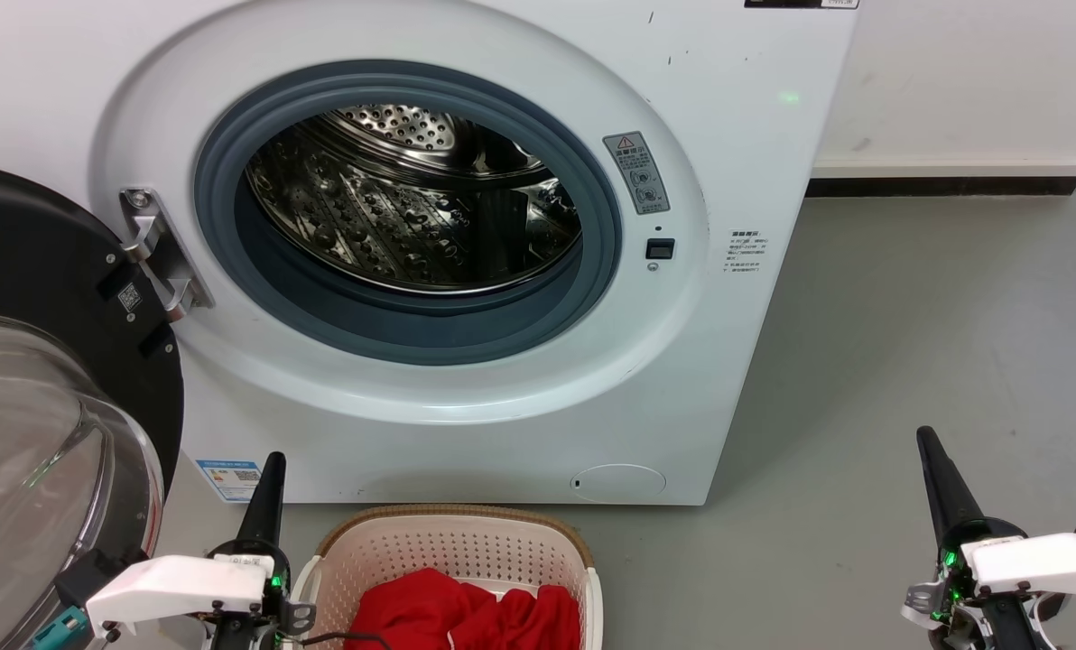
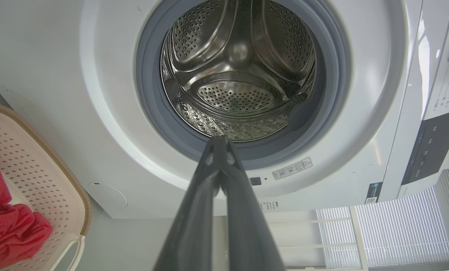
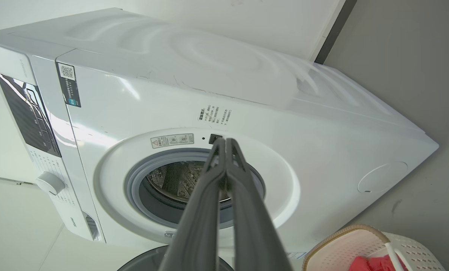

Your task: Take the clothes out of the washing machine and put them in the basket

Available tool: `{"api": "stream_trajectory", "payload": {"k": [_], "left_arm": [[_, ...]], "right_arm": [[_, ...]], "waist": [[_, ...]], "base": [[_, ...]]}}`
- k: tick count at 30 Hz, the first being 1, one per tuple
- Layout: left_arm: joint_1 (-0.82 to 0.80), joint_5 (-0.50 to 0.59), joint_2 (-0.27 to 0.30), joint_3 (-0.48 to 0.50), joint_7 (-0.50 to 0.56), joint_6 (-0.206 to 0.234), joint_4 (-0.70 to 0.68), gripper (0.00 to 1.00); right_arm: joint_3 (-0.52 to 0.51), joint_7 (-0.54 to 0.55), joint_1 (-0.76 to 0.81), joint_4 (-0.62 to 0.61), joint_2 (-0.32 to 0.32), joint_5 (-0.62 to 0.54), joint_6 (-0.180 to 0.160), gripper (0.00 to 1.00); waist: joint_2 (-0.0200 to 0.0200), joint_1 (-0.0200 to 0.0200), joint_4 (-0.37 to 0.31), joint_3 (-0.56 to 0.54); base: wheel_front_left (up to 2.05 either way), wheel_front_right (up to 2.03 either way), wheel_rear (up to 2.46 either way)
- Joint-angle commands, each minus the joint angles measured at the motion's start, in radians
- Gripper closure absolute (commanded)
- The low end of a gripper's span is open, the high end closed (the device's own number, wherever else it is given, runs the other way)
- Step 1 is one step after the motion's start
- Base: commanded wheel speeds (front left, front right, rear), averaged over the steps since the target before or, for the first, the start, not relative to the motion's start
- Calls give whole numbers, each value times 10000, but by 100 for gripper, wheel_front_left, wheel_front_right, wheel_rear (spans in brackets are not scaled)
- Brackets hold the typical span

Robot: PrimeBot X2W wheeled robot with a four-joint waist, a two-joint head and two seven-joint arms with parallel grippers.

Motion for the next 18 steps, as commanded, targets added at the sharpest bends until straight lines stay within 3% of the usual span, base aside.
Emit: {"api": "stream_trajectory", "payload": {"k": [1, 18], "left_arm": [[-197, -210, -5, 29, 67, -76, -16, 100], [-403, -1650, -13, 107, 408, -180, 142, 100]], "right_arm": [[-19, 48, -255, -13, -47, 235, -1, 100], [-47, 392, -417, 123, -52, 1701, -2, 100]], "waist": [[0, -1, 3, 2], [0, -1, 35, 31]], "base": [[0, 0, 0], [0, 0, 0]]}}
